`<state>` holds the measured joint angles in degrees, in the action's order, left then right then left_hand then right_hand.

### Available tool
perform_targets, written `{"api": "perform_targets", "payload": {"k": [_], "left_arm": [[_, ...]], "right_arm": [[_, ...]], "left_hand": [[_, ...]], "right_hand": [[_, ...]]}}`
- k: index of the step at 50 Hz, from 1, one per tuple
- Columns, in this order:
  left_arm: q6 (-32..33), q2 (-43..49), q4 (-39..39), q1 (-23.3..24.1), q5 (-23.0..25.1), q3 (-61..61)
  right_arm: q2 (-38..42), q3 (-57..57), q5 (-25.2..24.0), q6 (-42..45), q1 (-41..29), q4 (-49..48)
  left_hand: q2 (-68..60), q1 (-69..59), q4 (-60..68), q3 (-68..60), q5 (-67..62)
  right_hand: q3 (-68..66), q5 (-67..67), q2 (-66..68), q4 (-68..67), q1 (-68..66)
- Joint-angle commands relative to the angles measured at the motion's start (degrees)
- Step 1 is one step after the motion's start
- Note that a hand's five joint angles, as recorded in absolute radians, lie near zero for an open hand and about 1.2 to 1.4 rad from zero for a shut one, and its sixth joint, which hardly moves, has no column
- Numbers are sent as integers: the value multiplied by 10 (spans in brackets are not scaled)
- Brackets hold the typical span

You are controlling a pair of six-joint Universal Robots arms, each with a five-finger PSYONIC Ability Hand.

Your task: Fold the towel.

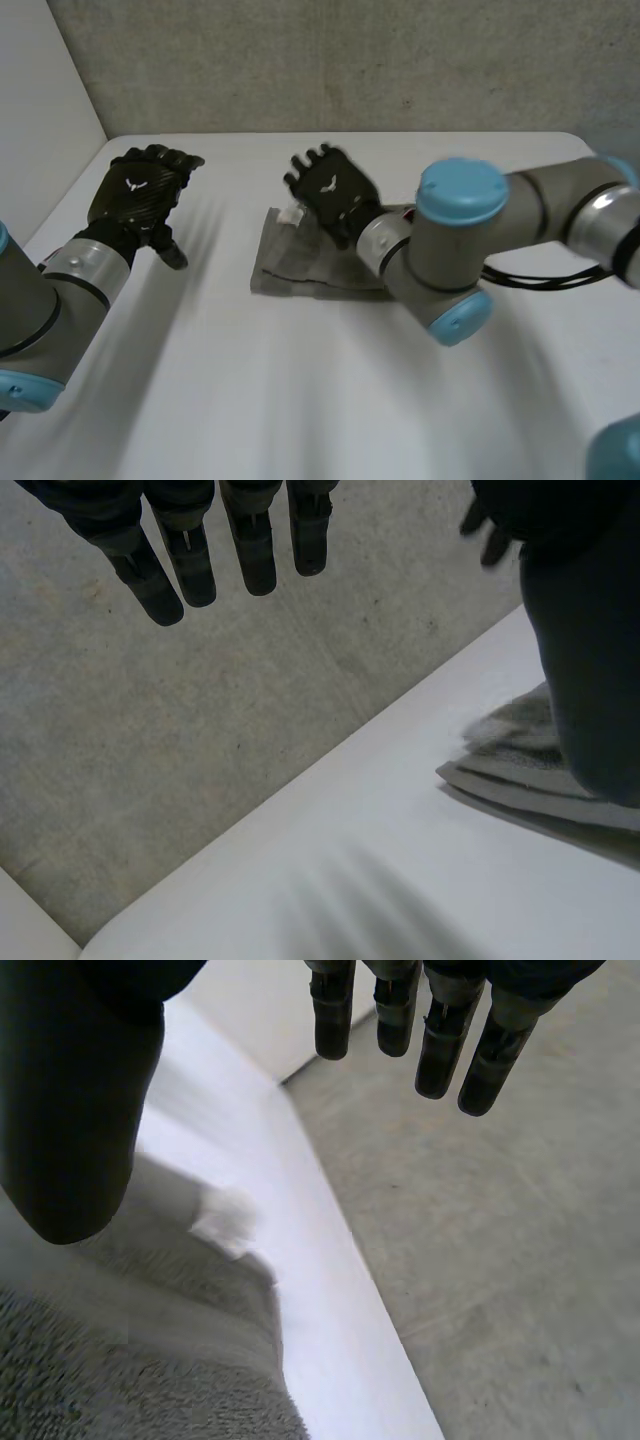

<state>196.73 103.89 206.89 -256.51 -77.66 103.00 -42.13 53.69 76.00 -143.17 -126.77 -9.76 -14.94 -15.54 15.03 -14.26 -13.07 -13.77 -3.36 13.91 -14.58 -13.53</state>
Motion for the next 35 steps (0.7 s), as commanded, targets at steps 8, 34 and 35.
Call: {"api": "perform_targets", "payload": {"k": [8,34,35], "left_arm": [[1,55,-7,51,-6,-61],[2,85,-7,93,-11,-57],[2,85,-7,93,-11,-57]], "right_arm": [[-103,128,37,-80,114,132],[-71,211,123,-44,180,60],[-71,211,123,-44,180,60]], "left_hand": [[27,33,-28,20,108],[27,33,-28,20,108],[27,33,-28,20,108]], "right_hand": [[38,34,-39,46,35],[-662,-666,661,-654,-665],[-662,-666,661,-654,-665]]}}
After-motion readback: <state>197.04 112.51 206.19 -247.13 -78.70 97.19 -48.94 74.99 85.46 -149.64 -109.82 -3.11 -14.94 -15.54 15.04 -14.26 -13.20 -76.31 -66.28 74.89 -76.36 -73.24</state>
